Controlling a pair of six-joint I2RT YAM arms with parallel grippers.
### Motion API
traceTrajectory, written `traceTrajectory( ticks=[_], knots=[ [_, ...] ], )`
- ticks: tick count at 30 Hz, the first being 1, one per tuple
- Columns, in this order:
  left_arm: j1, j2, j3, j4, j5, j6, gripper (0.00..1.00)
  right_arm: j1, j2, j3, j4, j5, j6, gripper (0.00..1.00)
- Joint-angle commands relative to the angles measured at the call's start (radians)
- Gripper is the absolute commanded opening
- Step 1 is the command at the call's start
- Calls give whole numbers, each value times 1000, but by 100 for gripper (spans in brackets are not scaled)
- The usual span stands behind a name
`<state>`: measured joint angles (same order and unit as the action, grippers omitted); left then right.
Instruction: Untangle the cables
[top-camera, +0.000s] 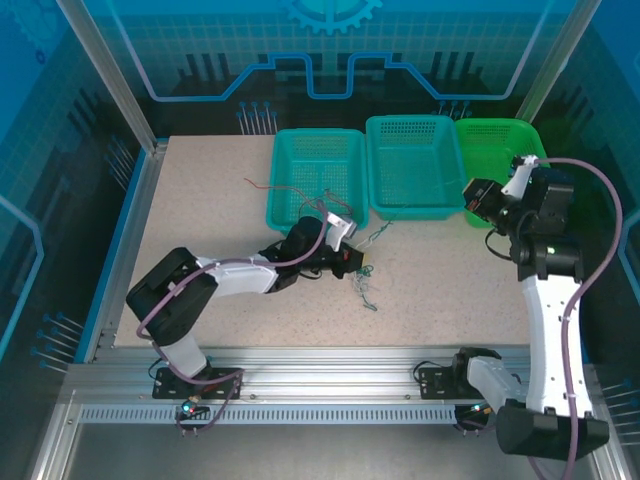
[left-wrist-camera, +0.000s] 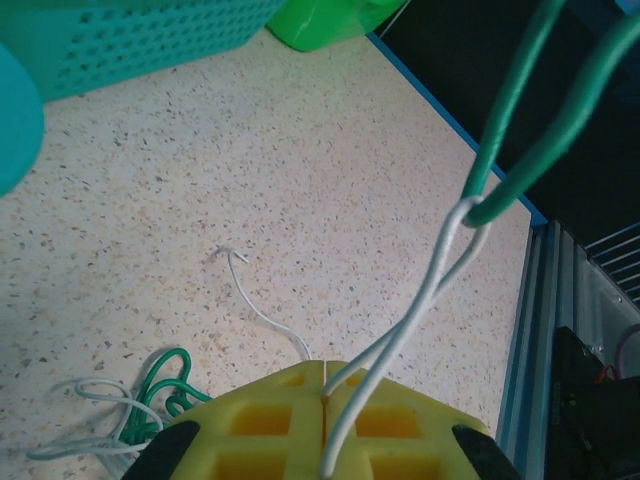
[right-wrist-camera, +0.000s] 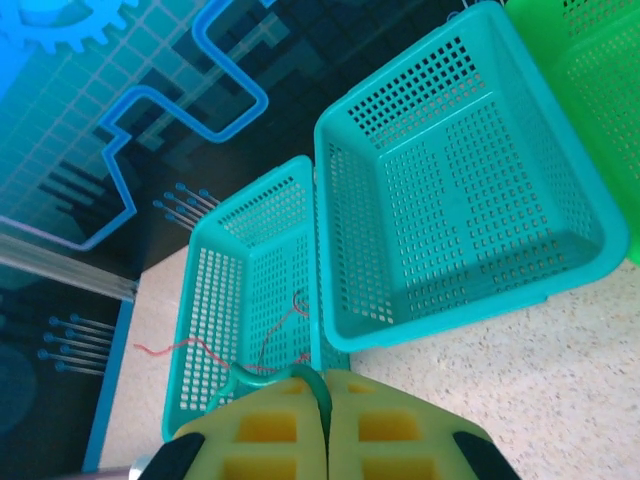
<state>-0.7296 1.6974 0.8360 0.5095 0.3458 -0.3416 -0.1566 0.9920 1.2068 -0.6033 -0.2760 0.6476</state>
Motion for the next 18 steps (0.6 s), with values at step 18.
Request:
traceTrajectory(
  ticks=[18],
  knots=[
    [5, -65, -79, 70, -22, -24, 41, -164, 127, -32, 310, -304, 290, 0]
  ],
)
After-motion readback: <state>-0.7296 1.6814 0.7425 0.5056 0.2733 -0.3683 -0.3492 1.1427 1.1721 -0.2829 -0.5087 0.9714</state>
